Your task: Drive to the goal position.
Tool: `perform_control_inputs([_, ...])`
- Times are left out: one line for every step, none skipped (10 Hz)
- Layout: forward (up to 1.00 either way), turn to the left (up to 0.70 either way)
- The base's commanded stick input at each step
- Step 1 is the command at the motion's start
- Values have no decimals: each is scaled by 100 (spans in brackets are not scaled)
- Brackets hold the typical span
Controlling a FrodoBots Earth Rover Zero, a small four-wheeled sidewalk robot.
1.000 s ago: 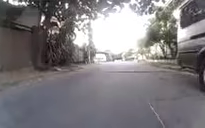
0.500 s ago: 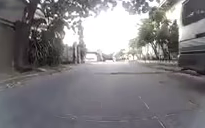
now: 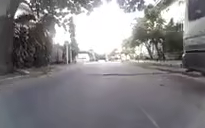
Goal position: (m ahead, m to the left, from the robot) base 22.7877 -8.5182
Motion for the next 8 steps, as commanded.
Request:
perform_control_inputs([100,2])
perform_control_inputs([100,-22])
perform_control_inputs([100,-36])
perform_control_inputs([100,-36])
perform_control_inputs([100,-36])
perform_control_inputs([100,-36])
perform_control_inputs([100,-36])
perform_control_inputs([100,-36])
